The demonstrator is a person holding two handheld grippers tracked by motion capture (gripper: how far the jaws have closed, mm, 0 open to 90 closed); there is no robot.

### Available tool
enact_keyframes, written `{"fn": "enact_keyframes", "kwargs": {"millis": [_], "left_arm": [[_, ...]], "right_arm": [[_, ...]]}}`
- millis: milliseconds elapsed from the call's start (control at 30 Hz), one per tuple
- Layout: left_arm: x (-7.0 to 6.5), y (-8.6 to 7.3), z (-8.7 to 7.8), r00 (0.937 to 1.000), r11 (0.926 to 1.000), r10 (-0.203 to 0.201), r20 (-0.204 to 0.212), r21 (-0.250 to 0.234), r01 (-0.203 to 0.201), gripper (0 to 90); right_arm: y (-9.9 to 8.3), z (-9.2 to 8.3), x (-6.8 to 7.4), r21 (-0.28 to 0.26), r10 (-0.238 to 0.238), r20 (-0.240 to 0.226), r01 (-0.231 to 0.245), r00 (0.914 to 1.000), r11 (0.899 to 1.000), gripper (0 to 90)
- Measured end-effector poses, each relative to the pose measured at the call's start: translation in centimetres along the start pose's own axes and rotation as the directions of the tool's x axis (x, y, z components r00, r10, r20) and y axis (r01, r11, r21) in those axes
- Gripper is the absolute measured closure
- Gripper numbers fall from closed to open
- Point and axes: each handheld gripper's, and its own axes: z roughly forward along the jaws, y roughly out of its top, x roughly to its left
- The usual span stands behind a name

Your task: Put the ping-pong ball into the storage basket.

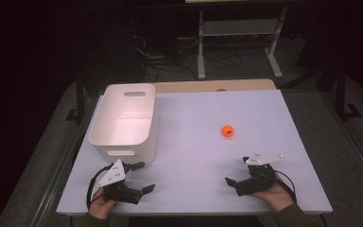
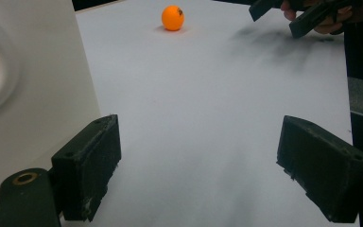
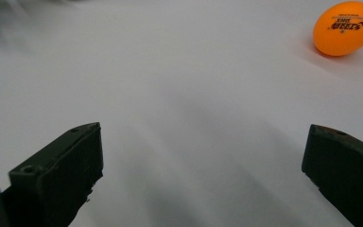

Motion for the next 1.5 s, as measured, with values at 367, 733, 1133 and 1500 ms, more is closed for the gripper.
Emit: {"fn": "enact_keyframes", "kwargs": {"millis": [367, 733, 1133, 1500], "left_arm": [[0.0, 0.0, 0.0, 1.0000, 1.0000, -0.006, 0.002, -0.005, 0.006, 14.1], [0.1, -0.1, -0.1, 0.9998, 0.9997, -0.017, 0.007, -0.020, 0.017, 14.1], [0.1, -0.1, -0.1, 0.9999, 0.9997, -0.016, 0.006, -0.017, 0.016, 14.1], [0.1, 0.0, -0.1, 0.9999, 0.9998, -0.014, 0.005, -0.015, 0.014, 14.1]], "right_arm": [[0.1, 0.0, 0.0, -0.002, -0.005, -0.004, 0.005, 1.0000, 1.000, 0.0], [0.6, 0.2, 0.0, -0.010, -0.006, -0.004, 0.006, 1.0000, 1.000, 0.0], [1.0, 0.4, 0.0, -0.018, -0.004, 0.006, 0.004, 1.0000, 1.000, 0.0], [1.3, 0.6, 0.0, -0.020, -0.001, 0.015, 0.002, 0.9999, 1.000, 0.0]]}}
